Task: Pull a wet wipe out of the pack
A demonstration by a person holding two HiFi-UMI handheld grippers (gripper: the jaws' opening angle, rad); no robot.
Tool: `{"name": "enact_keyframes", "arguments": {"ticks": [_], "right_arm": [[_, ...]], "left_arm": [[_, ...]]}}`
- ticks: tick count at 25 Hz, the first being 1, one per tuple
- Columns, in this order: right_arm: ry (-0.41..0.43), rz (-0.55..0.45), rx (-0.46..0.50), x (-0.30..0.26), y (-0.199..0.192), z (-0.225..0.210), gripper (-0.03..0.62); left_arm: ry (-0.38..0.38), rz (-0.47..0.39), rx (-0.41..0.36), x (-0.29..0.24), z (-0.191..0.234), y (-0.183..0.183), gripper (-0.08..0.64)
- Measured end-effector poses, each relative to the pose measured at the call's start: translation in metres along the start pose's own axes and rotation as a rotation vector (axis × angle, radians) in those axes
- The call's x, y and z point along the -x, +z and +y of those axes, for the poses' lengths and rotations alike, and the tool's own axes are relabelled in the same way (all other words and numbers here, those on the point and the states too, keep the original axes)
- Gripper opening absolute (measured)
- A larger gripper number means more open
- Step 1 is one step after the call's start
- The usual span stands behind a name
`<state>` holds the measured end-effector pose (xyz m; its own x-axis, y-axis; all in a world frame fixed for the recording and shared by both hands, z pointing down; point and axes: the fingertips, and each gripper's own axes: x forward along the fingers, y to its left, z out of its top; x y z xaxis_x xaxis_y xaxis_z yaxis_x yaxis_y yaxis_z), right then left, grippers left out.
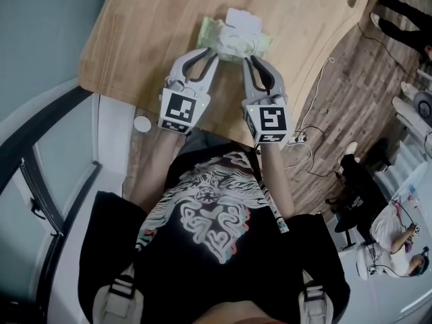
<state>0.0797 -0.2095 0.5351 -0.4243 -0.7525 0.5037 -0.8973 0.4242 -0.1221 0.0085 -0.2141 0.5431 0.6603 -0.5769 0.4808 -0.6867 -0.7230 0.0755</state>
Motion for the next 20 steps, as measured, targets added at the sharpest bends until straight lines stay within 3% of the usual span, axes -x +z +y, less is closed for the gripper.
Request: {"name": "enact_keyframes", "arguments": {"ticks": [20], "right_arm": [[0.007, 0.025, 0.065, -0.025, 0.002, 0.000, 0.087]], "left_arm": [[-0.002, 0.016, -0.038, -0.015, 0.007, 0.000, 0.032]]}}
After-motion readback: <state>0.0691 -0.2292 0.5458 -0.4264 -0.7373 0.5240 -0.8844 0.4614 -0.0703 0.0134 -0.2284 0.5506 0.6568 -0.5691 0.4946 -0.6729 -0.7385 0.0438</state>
